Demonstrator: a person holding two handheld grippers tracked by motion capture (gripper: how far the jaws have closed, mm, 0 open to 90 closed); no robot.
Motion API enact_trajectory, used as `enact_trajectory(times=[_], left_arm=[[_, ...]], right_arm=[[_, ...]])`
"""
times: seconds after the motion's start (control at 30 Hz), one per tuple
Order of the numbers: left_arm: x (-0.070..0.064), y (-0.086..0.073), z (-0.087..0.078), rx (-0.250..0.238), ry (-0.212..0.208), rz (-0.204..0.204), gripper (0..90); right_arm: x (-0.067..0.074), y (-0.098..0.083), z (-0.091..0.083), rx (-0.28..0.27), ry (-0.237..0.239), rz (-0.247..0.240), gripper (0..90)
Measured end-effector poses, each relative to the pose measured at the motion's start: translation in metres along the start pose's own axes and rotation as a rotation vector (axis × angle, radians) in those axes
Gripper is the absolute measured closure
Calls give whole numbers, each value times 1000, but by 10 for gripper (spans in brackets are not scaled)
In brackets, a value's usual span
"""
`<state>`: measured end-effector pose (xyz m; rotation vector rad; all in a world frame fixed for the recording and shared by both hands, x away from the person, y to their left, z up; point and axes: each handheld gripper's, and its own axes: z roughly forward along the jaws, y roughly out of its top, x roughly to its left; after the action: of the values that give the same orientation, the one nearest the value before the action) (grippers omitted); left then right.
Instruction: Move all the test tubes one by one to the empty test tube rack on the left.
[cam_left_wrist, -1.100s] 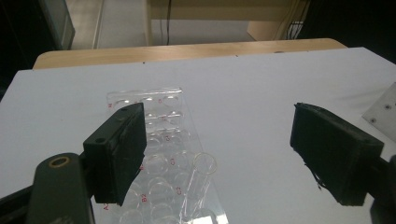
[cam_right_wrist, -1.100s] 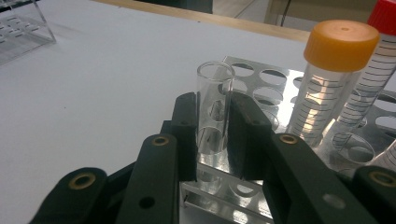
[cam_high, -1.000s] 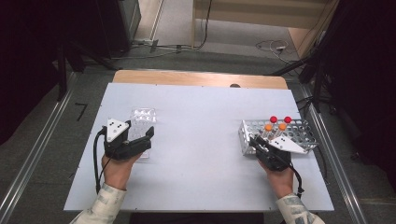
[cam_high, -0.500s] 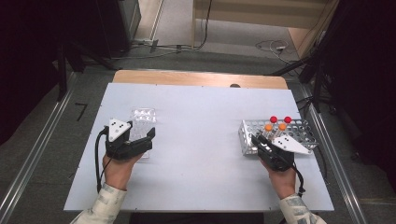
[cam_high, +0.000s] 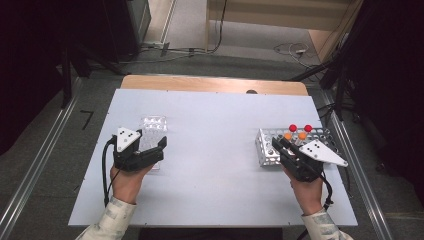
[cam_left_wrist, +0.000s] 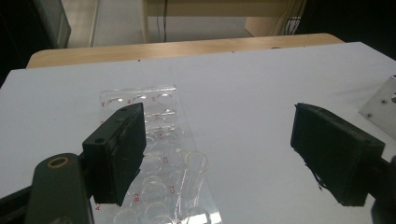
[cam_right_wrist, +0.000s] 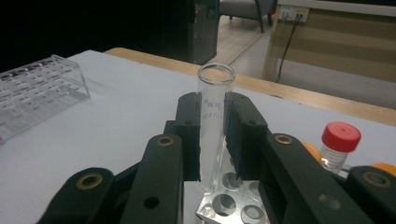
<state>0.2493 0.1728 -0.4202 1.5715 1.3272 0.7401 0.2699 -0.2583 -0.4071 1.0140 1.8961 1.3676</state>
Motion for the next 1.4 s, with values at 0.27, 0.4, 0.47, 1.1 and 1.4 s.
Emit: enact_trajectory(times=[0.27, 0.4, 0.47, 1.1, 1.4], left_arm=[[-9, 1, -1, -1, -15, 19, 185], [-14, 1, -2, -5, -28, 23, 187], [-16, 1, -2, -3, -35, 28, 187], [-50, 0, -2, 9, -164, 66, 214], [-65, -3, -2, 26, -224, 87, 232]], right_arm=[[22, -1, 10, 20, 76, -20, 729], [36, -5, 19, 41, 127, -23, 729], [43, -7, 24, 53, 148, -31, 729], [90, -18, 54, 112, 273, -97, 729], [111, -21, 67, 128, 318, -112, 729]])
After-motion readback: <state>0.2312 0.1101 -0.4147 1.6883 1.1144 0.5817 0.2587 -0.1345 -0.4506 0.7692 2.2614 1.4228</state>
